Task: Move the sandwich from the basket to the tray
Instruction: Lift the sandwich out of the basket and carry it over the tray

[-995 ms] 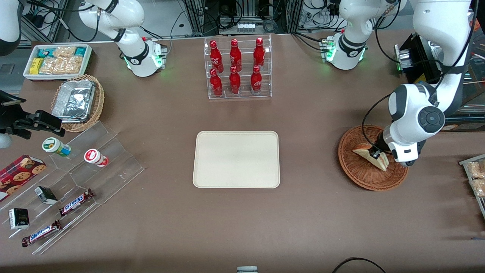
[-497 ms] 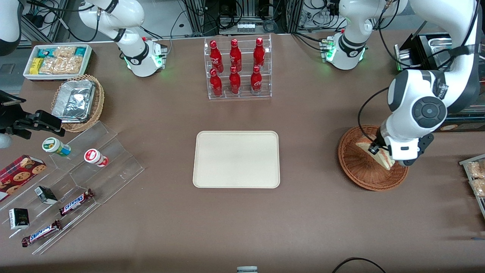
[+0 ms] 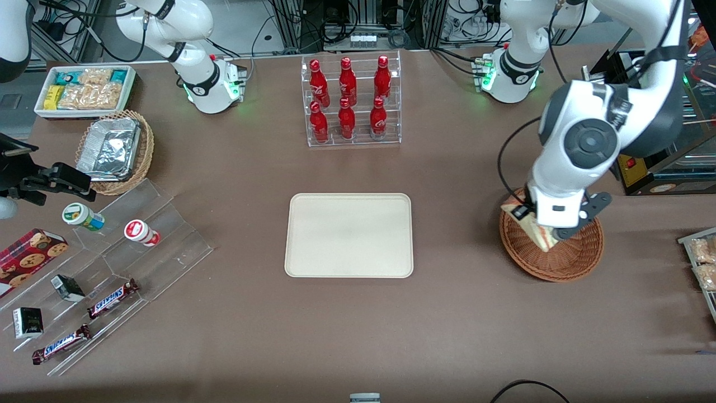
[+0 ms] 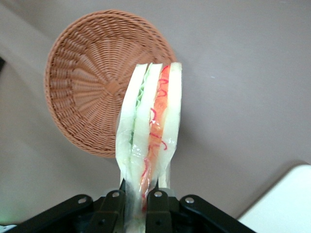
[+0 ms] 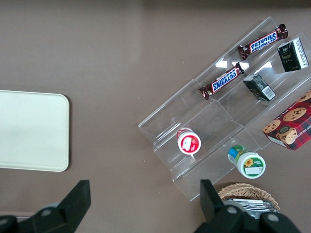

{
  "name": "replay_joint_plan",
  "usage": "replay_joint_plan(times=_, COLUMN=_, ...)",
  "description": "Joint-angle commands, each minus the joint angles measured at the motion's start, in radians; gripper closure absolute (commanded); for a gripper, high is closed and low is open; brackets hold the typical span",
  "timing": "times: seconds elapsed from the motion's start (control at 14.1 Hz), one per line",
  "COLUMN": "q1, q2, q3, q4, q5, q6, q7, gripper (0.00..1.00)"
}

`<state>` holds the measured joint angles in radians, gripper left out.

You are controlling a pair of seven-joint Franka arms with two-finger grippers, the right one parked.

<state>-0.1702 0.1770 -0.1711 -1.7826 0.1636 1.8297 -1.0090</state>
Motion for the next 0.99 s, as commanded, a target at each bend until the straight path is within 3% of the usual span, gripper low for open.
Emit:
replay_joint_plan(times=0.0, q1=-0.073, q2=0.021, q3=0.010, q4=0.057, q5=0.007, q6=-0.030, q7=-0.008, gripper=0.86)
replay_joint_plan(times=0.57, q1=-0.253, q2=0.186, q3=0.010, q4=0.202, q5=0.005, q6=-0.004, q7=0.075, gripper=0.82)
replay_joint_plan(times=0.92, q1=-0.350, q2=0.268, q3=0.009, q4=0.203, q5=0.001, q6=0.112, q7=0.133, gripper=0.83)
